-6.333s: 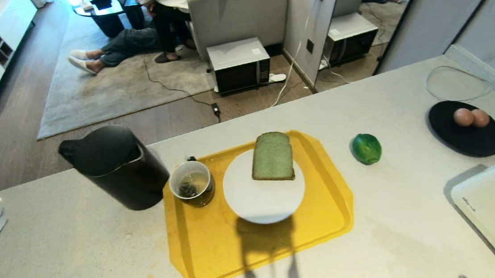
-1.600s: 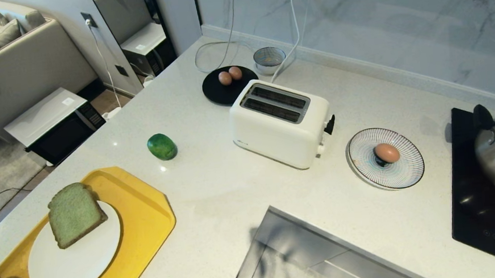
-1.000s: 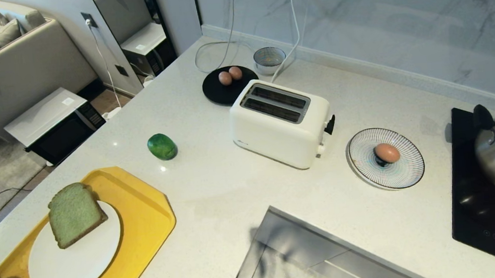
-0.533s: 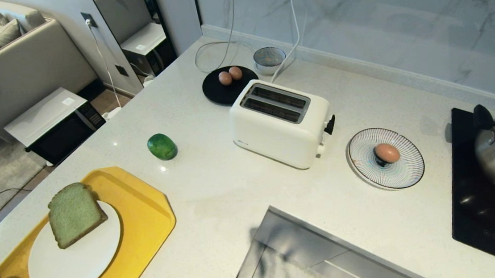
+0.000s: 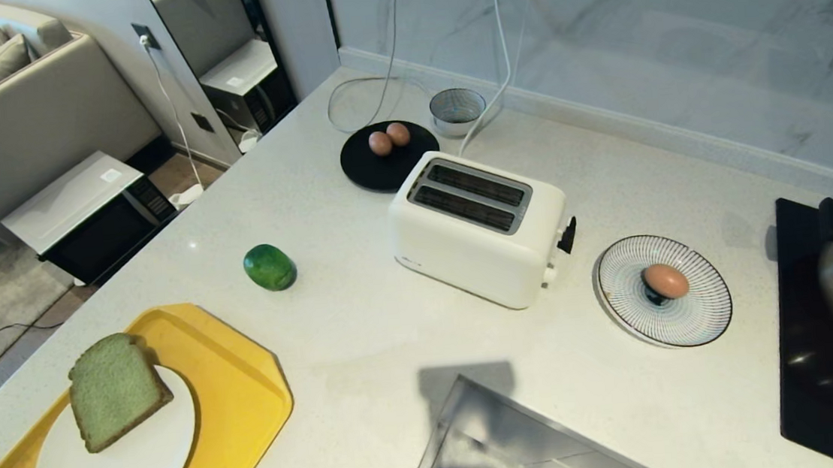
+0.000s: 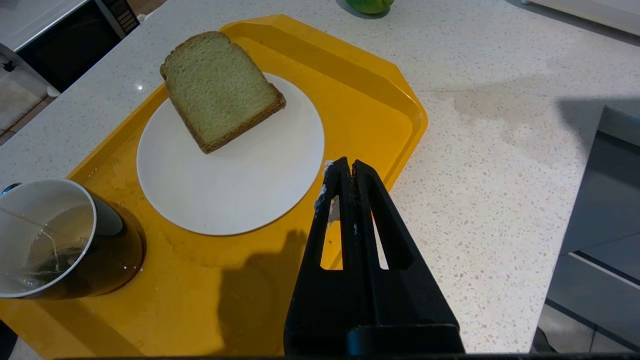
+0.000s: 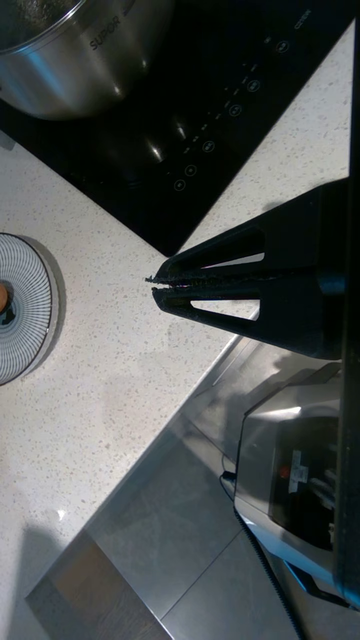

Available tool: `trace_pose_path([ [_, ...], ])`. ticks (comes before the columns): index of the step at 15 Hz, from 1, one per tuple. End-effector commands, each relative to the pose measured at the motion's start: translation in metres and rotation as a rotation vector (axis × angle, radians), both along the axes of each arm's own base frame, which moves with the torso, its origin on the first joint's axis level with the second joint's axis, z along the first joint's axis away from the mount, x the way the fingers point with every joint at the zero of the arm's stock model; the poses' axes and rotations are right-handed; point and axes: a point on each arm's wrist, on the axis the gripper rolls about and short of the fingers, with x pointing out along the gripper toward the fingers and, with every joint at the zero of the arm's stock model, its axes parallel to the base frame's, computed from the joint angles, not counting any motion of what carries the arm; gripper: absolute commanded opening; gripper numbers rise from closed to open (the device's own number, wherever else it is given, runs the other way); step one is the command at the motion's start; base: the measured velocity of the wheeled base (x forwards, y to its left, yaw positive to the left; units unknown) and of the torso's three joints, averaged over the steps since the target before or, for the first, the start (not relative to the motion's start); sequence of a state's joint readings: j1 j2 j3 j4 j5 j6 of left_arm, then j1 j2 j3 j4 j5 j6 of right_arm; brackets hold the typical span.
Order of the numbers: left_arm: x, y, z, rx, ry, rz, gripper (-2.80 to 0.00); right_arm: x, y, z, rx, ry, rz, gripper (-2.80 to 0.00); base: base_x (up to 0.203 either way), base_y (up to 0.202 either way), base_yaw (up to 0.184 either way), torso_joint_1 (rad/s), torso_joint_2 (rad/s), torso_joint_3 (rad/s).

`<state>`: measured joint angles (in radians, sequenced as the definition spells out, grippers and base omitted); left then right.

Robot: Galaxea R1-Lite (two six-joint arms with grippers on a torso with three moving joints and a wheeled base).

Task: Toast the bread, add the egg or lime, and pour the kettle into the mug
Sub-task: Pick up the egg

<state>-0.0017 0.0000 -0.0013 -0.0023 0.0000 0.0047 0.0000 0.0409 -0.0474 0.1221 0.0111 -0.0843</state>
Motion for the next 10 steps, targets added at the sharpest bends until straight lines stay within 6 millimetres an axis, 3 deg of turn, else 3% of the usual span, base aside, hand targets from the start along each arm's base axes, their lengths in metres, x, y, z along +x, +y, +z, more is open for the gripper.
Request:
trace_pose_path([
  [1,0.0,0.0,0.0,0.0,0.002,0.0,-2.8,0.0,0.0,0.0,-0.001,0.001,0.001,-2.8,0.0,0.0,0.0,0.0,0.0,0.0],
  [4,0.0,0.0,0.0,0.0,0.002,0.0,-2.8,0.0,0.0,0.001,-0.001,0.002,-0.006,-2.8,0.0,0.0,0.0,0.0,0.0,0.0],
  [6,0.0,0.0,0.0,0.0,0.001,0.0,-2.8,0.001,0.0,0.016,0.002,0.052,-0.006,-2.8,0.0,0.0,0.0,0.0,0.0,0.0],
  [8,0.0,0.0,0.0,0.0,0.001,0.0,-2.8,0.017,0.0,0.052,0.036,0.151,-0.011,-2.8,0.0,0.0,0.0,0.0,0.0,0.0],
  [10,0.0,0.0,0.0,0.0,0.001,0.0,-2.8,0.052,0.0,0.1,0.085,0.241,-0.022,-2.8,0.0,0.0,0.0,0.0,0.0,0.0],
])
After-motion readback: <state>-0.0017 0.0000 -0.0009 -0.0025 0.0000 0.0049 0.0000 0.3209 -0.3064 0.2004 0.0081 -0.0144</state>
